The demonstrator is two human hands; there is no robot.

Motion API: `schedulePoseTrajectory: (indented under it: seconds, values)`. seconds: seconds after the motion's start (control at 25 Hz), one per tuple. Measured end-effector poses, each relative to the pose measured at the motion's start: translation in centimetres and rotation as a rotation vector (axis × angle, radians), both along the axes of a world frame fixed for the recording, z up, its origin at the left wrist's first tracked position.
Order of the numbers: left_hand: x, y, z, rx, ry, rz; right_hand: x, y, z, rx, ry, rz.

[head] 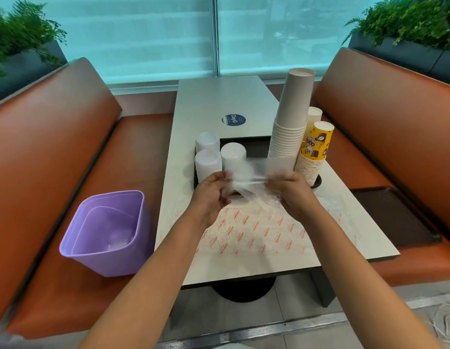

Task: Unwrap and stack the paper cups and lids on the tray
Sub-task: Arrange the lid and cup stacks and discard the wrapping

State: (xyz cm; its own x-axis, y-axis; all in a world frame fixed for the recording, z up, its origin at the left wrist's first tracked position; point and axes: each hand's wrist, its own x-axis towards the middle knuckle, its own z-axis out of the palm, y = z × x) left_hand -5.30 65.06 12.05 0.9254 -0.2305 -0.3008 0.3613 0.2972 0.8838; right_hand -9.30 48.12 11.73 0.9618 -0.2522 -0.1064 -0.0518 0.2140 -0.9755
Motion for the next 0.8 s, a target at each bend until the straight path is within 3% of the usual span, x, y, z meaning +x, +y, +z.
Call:
schedulePoseTrajectory:
  seconds: [0.2,0.48,0.64,0.8]
  values:
    - [-0.1,0.5,0.7,-0.097,0.238,-0.156,-0.7,0.2,0.3,-0.169,-0.212,-0.014]
    - [-0.2,-0.1,-0.2,0.152,-0.003,-0.166,-1.1,0.1,-1.0,-0.499,-0.259,-0.128]
    - [-0.8,-0.4,0.1,0.157,-0.039,-0.161,-1.6,-0.1,-0.9,-0.323,-0.178,-0.052]
    - [-0.7,-0.7,-0.4,0.046,0.004,-0.081,-2.0,0.0,-1.0,-0.254,-0.135,-0.128]
